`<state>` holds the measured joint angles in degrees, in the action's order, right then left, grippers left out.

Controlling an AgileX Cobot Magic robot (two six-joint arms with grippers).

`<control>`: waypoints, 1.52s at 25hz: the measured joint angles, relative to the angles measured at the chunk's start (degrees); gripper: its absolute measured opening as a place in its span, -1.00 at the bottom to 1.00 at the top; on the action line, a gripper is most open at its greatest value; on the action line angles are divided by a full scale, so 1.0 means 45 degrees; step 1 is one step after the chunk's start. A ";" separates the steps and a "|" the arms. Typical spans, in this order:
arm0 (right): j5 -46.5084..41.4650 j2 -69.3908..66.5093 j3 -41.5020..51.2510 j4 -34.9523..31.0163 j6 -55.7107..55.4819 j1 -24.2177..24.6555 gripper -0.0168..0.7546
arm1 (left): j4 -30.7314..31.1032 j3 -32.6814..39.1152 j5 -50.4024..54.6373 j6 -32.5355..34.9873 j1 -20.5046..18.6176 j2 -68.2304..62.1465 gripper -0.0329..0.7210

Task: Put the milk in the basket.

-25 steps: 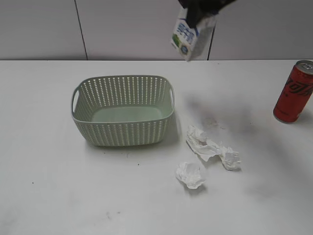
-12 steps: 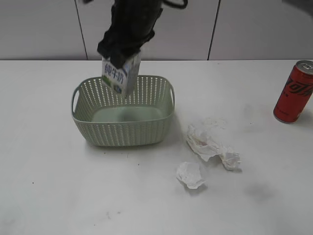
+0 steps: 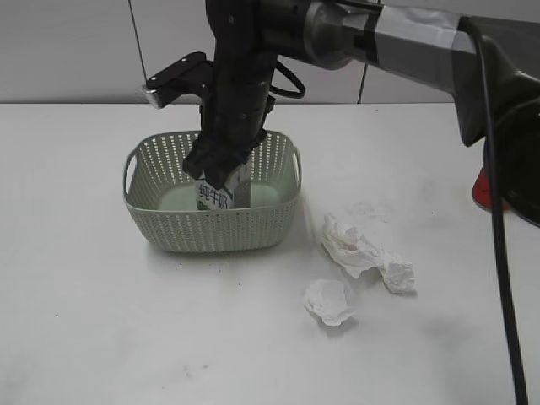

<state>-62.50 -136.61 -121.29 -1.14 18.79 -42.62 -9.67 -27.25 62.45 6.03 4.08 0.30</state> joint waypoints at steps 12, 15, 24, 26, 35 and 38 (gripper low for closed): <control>0.0126 0.1477 0.0295 0.0123 -0.1117 0.0282 0.66 | 0.0000 0.0000 0.0000 0.0000 0.0000 0.0000 -0.29; 0.0082 0.2517 0.0295 0.0123 -0.1224 0.0725 0.66 | 0.0000 0.0000 0.0000 0.0000 0.0000 0.0000 -0.29; -0.0648 0.5090 0.1194 0.0321 -0.1877 0.3724 0.63 | 0.0000 0.0000 0.0000 0.0000 0.0000 0.0000 -0.29; -0.0676 0.5648 0.1834 0.0331 -0.2138 0.4618 0.62 | 0.0000 0.0000 0.0000 0.0000 0.0000 0.0000 -0.29; -0.1526 0.7322 0.5030 0.0416 -0.2990 0.8378 0.59 | 0.0000 0.0000 0.0000 0.0000 0.0000 0.0000 -0.29; -0.1535 0.8301 0.6438 0.0403 -0.3061 0.9201 0.58 | 0.0000 0.0000 0.0000 0.0000 0.0000 0.0000 -0.29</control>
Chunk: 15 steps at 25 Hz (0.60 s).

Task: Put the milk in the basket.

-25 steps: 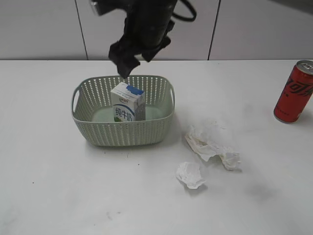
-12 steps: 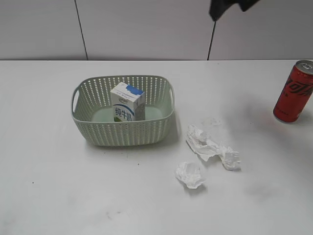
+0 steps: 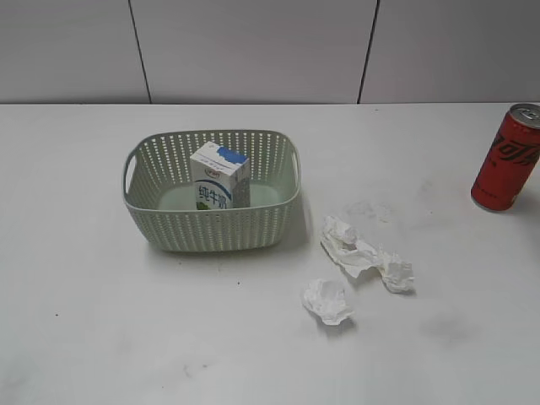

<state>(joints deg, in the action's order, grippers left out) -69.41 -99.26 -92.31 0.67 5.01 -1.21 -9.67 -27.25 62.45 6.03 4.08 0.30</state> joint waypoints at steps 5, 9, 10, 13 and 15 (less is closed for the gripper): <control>0.0358 0.2933 0.3300 0.0013 -0.0143 0.0517 0.58 | 0.0000 0.0000 0.0000 0.0000 0.0000 0.0000 -0.29; 0.1455 0.5642 0.5984 -0.0024 -0.0155 0.0517 0.58 | 0.0000 0.0000 0.0000 0.0000 0.0000 0.0000 -0.29; 0.1695 0.6348 0.6673 -0.0024 -0.0155 0.0517 0.58 | 0.0000 0.0000 0.0000 0.0000 0.0000 0.0000 -0.29; 0.2339 0.8193 0.8409 -0.0024 -0.0172 0.0517 0.58 | 0.0000 0.0000 0.0000 0.0000 0.0000 0.0000 -0.29; 0.2572 0.9405 0.9437 -0.0024 -0.0188 0.0517 0.58 | 0.0000 0.0000 0.0000 0.0000 0.0000 0.0000 -0.29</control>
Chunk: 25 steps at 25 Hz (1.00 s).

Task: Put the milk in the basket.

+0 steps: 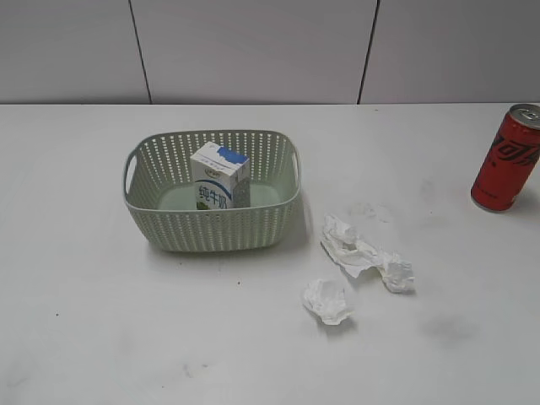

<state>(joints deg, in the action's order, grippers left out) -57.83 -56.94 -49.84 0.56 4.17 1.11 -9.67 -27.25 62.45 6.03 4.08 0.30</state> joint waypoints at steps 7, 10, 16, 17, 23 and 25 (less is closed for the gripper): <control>0.0058 0.3297 0.2556 -0.0125 -0.0018 0.0000 0.58 | 0.0000 0.0000 0.0000 0.0000 0.0000 0.0000 -0.29; -0.0066 0.4719 0.3439 -0.0125 -0.0060 0.0000 0.58 | 0.0000 0.0000 0.0000 0.0000 0.0000 0.0000 -0.29; -0.0356 0.7401 0.4605 -0.0125 -0.0060 0.0000 0.58 | 0.0000 0.0000 0.0000 0.0000 0.0000 0.0000 -0.29; -0.0371 0.7821 0.4605 -0.0125 -0.0060 0.0000 0.58 | 0.0000 0.0000 0.0000 0.0000 0.0000 0.0000 -0.29; -0.0371 0.9909 0.4605 -0.0125 -0.0065 0.0000 0.58 | 0.0000 0.0000 0.0000 0.0000 0.0000 0.0000 -0.29; -0.0371 1.0555 0.4605 -0.0125 -0.0065 0.0000 0.58 | 0.0000 0.0000 0.0000 0.0000 0.0000 0.0000 -0.29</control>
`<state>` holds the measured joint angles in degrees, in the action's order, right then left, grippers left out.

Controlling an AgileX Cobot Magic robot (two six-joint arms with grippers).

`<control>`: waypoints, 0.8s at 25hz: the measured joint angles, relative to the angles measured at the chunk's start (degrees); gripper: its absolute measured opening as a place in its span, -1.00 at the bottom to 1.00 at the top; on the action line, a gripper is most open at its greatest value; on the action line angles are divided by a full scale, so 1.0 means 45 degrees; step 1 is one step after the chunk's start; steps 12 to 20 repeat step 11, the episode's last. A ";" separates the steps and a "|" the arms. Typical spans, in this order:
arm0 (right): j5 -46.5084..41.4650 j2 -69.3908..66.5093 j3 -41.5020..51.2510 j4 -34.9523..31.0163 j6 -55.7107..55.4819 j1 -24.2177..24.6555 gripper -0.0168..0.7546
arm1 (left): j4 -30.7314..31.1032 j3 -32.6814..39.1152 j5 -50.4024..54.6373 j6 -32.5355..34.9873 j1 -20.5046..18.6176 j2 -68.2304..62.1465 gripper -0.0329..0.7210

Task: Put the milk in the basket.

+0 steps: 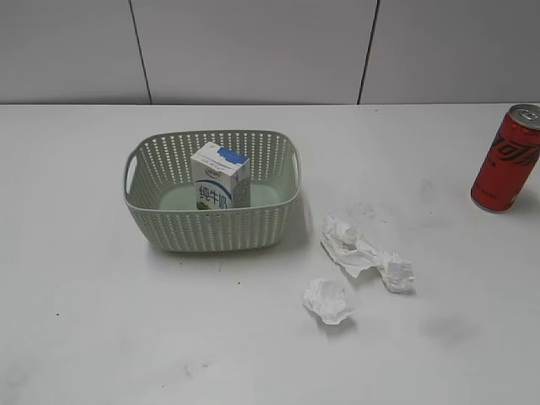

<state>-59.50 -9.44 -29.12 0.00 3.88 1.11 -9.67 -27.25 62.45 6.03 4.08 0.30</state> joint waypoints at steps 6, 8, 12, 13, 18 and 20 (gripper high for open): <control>-0.0015 0.2014 0.0000 0.0000 0.0000 0.0000 0.58 | 0.0000 0.0000 0.0000 0.0000 0.0000 0.0000 -0.29; -0.0047 0.2152 0.0000 0.0000 0.0000 0.0000 0.58 | -0.0015 0.0000 -0.0001 0.0000 0.0000 0.0000 -0.29; -0.0048 0.2152 0.0000 0.0000 0.0000 0.0000 0.58 | -0.0001 0.0000 -0.0001 0.0000 0.0000 0.0000 -0.29; -0.0048 0.2152 0.0000 0.0000 0.0000 0.0000 0.58 | -0.0001 0.0000 -0.0001 0.0000 0.0000 0.0000 -0.29; -0.0048 0.2152 0.0000 0.0000 0.0000 0.0000 0.58 | -0.0001 0.0000 -0.0001 0.0000 0.0000 0.0000 -0.29; -0.0048 0.2152 0.0000 0.0000 0.0000 0.0000 0.58 | -0.0001 0.0000 -0.0001 0.0000 0.0000 0.0000 -0.29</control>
